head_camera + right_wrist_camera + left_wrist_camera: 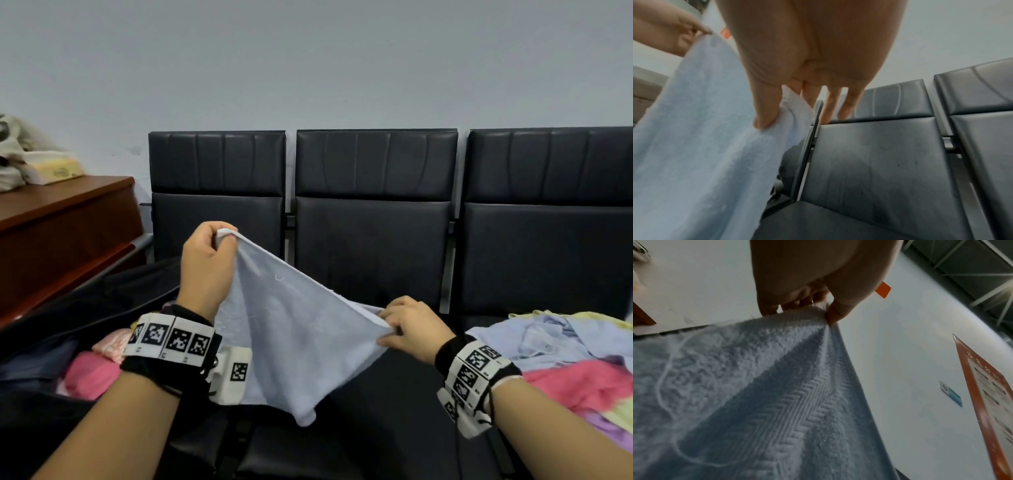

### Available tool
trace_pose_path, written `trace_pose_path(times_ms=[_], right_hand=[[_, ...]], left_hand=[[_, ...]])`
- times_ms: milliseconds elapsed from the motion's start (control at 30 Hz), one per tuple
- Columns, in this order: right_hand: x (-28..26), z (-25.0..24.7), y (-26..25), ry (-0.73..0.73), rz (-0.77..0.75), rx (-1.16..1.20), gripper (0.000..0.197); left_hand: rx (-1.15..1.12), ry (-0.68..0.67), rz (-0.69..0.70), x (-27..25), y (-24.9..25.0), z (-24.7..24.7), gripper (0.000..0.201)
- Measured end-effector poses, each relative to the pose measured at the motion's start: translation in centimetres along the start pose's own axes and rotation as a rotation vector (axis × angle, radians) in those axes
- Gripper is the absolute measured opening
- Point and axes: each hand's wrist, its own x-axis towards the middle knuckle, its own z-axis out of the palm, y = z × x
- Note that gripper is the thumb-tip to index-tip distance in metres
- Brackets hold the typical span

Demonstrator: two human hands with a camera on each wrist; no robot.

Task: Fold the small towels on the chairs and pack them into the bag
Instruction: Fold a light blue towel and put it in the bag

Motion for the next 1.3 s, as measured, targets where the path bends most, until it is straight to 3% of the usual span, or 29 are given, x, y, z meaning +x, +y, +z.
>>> trace_pose_path(times_ms=[167, 267, 533, 667, 900, 1133, 1300], right_hand=[[-0.2, -2.6, 1.0, 0.303, 0.055, 0.11, 0.021], [-0.4, -4.1, 1.0, 0.405, 0.045, 0.223, 0.007], [-1.0, -7.6, 0.4, 0.641, 0.075, 0.426, 0.008], [-1.2, -9.0, 0.1, 0.649, 0.101, 0.418, 0.009], [-2.6, -9.8, 0.3, 0.5, 0.087, 0.542, 0.016], [-2.2, -9.2, 1.4, 0.617, 0.126, 0.712, 0.017], [0.5, -7.9, 2.7, 0.608, 0.317, 0.644, 0.016]], left_hand=[[0.06, 0.051, -0.039, 0.8, -1.9, -1.0, 0.014], [0.1, 0.048, -0.074, 1.1, -2.8, -1.2, 0.013], [0.132, 0.011, -0.151, 1.4, -3.4, -0.7, 0.014], [0.105, 0.022, -0.152, 1.6, -3.1, -0.5, 0.015], [0.095, 0.041, -0.137, 1.4, -3.0, -1.0, 0.015], [0.034, -0.031, -0.217, 1.1, -4.2, -1.1, 0.014], [0.052, -0.129, -0.289, 1.2, -6.1, 1.5, 0.013]])
